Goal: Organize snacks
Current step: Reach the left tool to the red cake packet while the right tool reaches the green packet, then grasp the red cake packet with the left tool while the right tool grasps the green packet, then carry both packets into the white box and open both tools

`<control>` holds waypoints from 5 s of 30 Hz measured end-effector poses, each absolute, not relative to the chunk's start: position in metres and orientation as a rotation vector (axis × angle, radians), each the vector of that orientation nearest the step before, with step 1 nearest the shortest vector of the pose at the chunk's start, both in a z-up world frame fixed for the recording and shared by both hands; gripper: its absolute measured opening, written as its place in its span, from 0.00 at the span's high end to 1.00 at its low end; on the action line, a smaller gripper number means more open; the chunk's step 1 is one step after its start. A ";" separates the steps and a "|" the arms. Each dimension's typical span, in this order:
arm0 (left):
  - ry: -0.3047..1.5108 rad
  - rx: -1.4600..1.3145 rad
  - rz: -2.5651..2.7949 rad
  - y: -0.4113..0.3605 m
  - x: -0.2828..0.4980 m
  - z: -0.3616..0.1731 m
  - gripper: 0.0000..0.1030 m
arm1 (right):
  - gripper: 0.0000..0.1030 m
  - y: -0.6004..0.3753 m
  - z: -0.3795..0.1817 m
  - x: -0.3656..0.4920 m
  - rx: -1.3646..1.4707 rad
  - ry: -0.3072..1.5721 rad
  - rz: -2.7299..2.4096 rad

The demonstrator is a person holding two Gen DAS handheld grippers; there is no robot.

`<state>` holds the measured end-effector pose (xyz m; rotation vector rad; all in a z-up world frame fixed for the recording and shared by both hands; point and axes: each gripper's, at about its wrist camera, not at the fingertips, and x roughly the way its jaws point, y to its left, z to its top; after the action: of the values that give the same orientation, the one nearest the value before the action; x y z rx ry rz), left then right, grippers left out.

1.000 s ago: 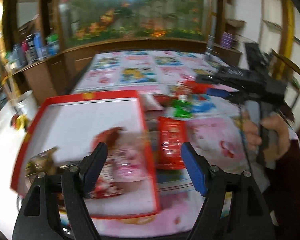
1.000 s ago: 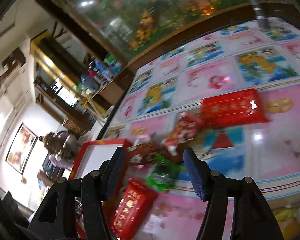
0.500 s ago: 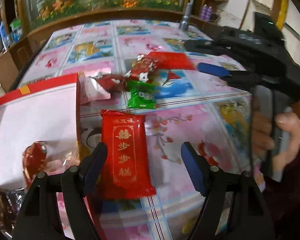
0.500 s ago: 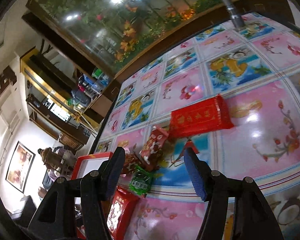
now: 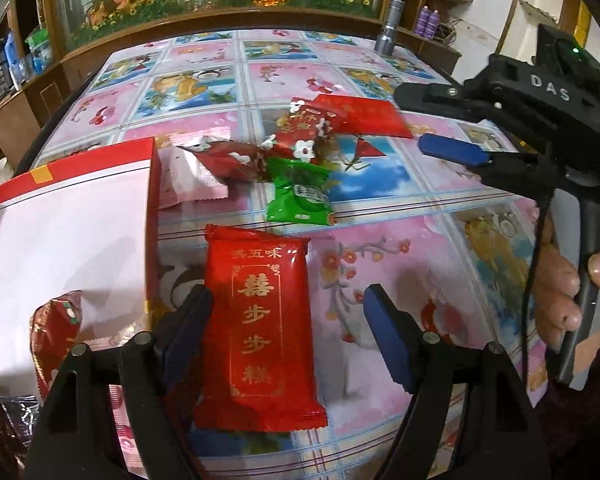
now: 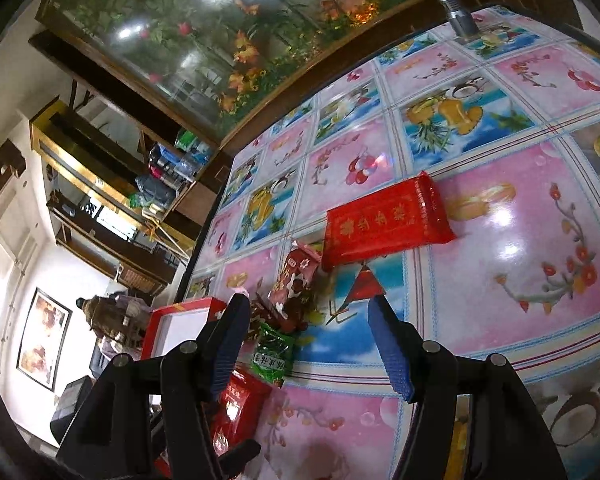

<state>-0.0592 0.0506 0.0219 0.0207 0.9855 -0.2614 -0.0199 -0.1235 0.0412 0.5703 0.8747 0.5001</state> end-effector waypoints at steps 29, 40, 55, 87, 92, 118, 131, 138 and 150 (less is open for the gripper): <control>0.944 0.031 -0.220 0.040 -0.086 0.015 0.54 | 0.38 -0.060 0.034 -0.025 0.390 0.974 0.626; 0.941 -0.010 -0.295 0.041 -0.134 0.017 0.54 | 0.41 -0.030 0.022 -0.018 0.278 1.042 0.565; 0.943 -0.030 -0.301 0.039 -0.155 0.020 0.54 | 0.67 0.019 0.020 -0.038 -0.210 0.893 0.376; 0.799 -0.172 -0.164 0.114 -0.138 0.072 0.54 | 0.69 -0.039 0.047 -0.049 0.213 0.884 0.716; 0.778 -0.181 -0.057 0.146 -0.135 0.069 0.54 | 0.68 -0.005 0.055 -0.067 0.165 0.841 0.842; 0.770 -0.156 0.185 0.200 -0.138 0.057 0.53 | 0.67 0.007 0.045 -0.049 0.240 0.915 0.813; 0.788 -0.172 0.158 0.199 -0.136 0.054 0.53 | 0.60 0.052 0.014 -0.110 -0.237 0.928 0.911; 0.784 -0.188 0.141 0.200 -0.140 0.056 0.53 | 0.67 0.055 0.016 -0.114 -0.284 0.885 0.896; 0.747 -0.206 0.144 0.211 -0.148 0.066 0.53 | 0.66 0.068 0.051 -0.072 0.031 0.883 0.957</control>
<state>-0.1476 0.2107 0.0661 -0.2056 0.7469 0.1439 -0.0720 0.0680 0.0509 0.0309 0.8828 0.9571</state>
